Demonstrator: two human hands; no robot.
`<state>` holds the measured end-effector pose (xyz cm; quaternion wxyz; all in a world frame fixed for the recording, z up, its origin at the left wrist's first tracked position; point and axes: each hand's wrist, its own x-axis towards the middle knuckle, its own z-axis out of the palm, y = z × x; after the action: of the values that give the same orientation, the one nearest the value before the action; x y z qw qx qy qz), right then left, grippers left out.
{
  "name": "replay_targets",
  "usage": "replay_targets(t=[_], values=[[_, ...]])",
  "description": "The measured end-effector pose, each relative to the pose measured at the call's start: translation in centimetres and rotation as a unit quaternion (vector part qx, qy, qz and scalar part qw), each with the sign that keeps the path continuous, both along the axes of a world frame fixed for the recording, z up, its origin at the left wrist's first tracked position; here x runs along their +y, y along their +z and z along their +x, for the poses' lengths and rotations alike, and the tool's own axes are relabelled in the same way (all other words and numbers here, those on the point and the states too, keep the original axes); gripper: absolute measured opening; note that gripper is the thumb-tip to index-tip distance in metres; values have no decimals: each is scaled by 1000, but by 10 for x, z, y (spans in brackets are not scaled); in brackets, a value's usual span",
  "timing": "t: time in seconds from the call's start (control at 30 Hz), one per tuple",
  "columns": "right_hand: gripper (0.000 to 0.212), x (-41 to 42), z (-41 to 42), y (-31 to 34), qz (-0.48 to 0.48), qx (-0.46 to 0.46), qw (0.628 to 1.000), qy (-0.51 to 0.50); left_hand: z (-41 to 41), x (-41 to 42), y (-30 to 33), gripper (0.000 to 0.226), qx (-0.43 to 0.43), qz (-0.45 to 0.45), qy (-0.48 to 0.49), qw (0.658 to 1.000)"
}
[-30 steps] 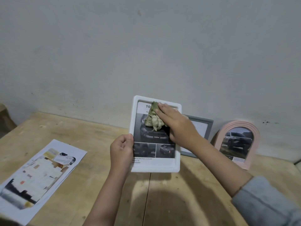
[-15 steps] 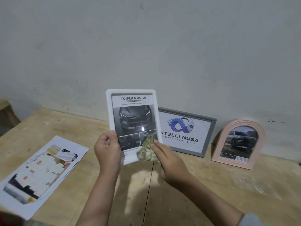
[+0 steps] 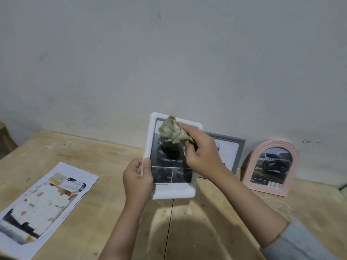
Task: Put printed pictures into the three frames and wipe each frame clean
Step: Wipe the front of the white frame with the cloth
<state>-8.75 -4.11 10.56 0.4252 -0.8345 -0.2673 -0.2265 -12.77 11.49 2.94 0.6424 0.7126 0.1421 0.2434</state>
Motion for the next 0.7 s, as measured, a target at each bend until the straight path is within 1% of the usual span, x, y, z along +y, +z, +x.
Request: replay_targets(t=[0.03,0.1,0.13,0.2,0.27,0.37,0.4,0.5,0.57,0.7], values=[[61,7,7,2,-15,-54,998,-6,-3,-6,1,25,0,0,-11,1000],[71,20,21,2,-76,-106,991,-12,-8,-18,3,25,-3,6,-31,999],[73,26,27,-1,-109,-114,987,-13,-10,-22,3,25,-5,11,-38,999],[68,32,37,-10,-161,-131,978,-20,-12,-26,3,25,-3,9,-34,999],[67,33,42,-18,-188,-128,973,-28,-14,-26,0,25,1,-3,-24,1000],[59,25,45,-24,-177,-94,979,-45,-15,-17,-1,23,5,-29,-4,1000],[60,19,47,-26,-172,-83,980,-57,-15,-14,-1,23,4,-42,3,999],[78,4,56,-30,-163,-54,981,-93,-13,-5,2,25,-3,-74,13,997],[79,-2,60,-31,-161,-41,980,-111,-12,-4,3,24,-8,-94,14,995],[73,-6,62,-29,-117,-19,983,-137,-10,-7,3,23,-11,-112,15,994]])
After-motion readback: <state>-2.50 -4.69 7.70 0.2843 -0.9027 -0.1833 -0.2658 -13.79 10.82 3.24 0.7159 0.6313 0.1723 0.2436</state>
